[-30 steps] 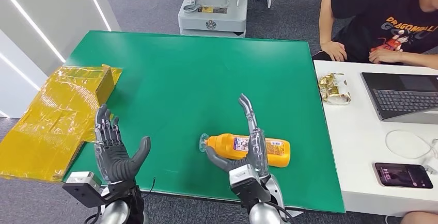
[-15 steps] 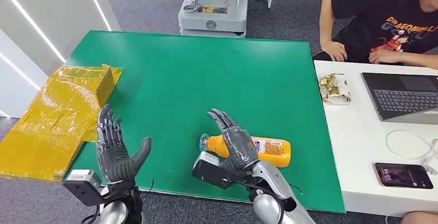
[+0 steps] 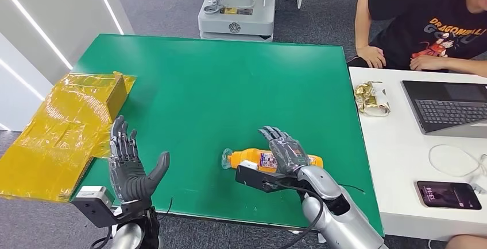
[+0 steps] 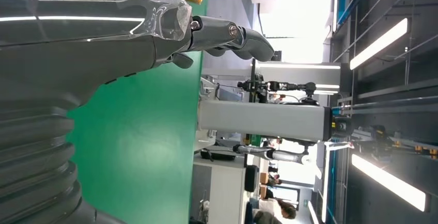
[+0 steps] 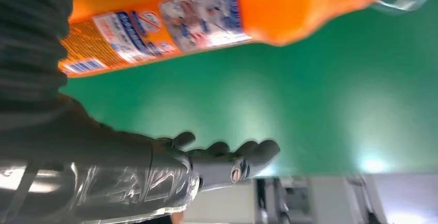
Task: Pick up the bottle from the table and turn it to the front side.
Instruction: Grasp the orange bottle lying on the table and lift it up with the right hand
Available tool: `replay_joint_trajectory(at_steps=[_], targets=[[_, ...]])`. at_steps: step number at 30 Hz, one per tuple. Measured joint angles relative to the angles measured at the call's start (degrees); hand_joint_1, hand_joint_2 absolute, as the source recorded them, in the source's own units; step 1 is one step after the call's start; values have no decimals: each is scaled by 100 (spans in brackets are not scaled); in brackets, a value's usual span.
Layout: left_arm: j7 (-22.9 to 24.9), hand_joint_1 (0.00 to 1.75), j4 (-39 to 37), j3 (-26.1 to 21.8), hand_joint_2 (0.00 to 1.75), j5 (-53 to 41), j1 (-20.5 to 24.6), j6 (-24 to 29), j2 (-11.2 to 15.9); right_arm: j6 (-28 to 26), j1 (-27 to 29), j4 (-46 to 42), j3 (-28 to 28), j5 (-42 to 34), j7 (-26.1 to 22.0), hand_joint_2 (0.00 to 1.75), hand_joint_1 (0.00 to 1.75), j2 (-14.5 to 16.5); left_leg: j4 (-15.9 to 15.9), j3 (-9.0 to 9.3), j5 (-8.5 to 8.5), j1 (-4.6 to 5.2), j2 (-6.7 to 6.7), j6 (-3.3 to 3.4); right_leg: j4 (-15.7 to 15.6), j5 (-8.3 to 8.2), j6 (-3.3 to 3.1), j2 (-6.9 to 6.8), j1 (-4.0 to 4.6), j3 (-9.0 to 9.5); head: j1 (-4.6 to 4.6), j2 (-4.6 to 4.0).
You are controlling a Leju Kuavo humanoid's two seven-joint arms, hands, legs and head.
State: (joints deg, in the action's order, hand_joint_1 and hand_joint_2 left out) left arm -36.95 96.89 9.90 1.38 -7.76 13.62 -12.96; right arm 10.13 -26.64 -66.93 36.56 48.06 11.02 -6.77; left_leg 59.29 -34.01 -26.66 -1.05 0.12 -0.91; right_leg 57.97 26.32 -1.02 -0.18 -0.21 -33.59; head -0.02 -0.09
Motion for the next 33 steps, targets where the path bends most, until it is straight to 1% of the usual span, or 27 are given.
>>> replay_joint_trajectory(at_steps=[2,4,8,17,24,25,26,28,29,33], targets=[[40,0,0,1,175,0,1,-3,-19,242,-90,108,12,13,50,175,0,-142,1,0,0,0,-2,0,0,0,0,-1,0,1,1,0],[80,0,0,2,175,0,2,-20,-33,448,-201,255,31,-30,-15,175,0,-293,4,-1,0,1,-2,0,0,-1,1,-1,0,2,1,0],[100,0,0,2,175,1,14,-77,-42,663,-396,556,112,-127,-182,175,0,-531,9,-2,0,1,-1,1,0,-4,4,-1,-1,2,0,0],[101,0,0,2,175,36,32,-99,-72,877,-757,1022,413,-491,-106,175,0,-912,10,-3,1,1,-2,1,0,-5,6,-1,0,2,2,0],[105,0,0,2,175,69,24,-101,-93,925,-795,1056,519,-731,19,175,0,-1128,10,-4,1,1,-2,2,0,-5,6,-1,0,2,1,0],[106,0,0,2,175,76,22,-101,-94,920,-790,1056,531,-749,19,175,9,-1150,10,-3,1,0,-2,2,0,-5,6,-1,0,2,1,0],[106,0,0,2,175,81,19,-101,-95,915,-782,1056,543,-763,19,175,49,-1170,10,-3,1,0,-2,2,0,-5,6,-1,0,1,2,0],[106,0,0,2,175,93,17,-101,-96,892,-757,1055,564,-783,19,175,123,-1198,10,-3,1,0,-2,2,0,-5,6,-1,0,1,2,0],[106,0,0,3,175,97,16,-101,-97,870,-742,1052,572,-788,20,175,153,-1206,10,-2,1,0,-1,2,0,-5,6,0,0,1,1,0],[108,0,0,9,175,110,16,-100,-99,746,-647,992,577,-778,34,175,156,-1229,10,0,0,0,1,2,0,-5,6,2,0,2,1,0]])
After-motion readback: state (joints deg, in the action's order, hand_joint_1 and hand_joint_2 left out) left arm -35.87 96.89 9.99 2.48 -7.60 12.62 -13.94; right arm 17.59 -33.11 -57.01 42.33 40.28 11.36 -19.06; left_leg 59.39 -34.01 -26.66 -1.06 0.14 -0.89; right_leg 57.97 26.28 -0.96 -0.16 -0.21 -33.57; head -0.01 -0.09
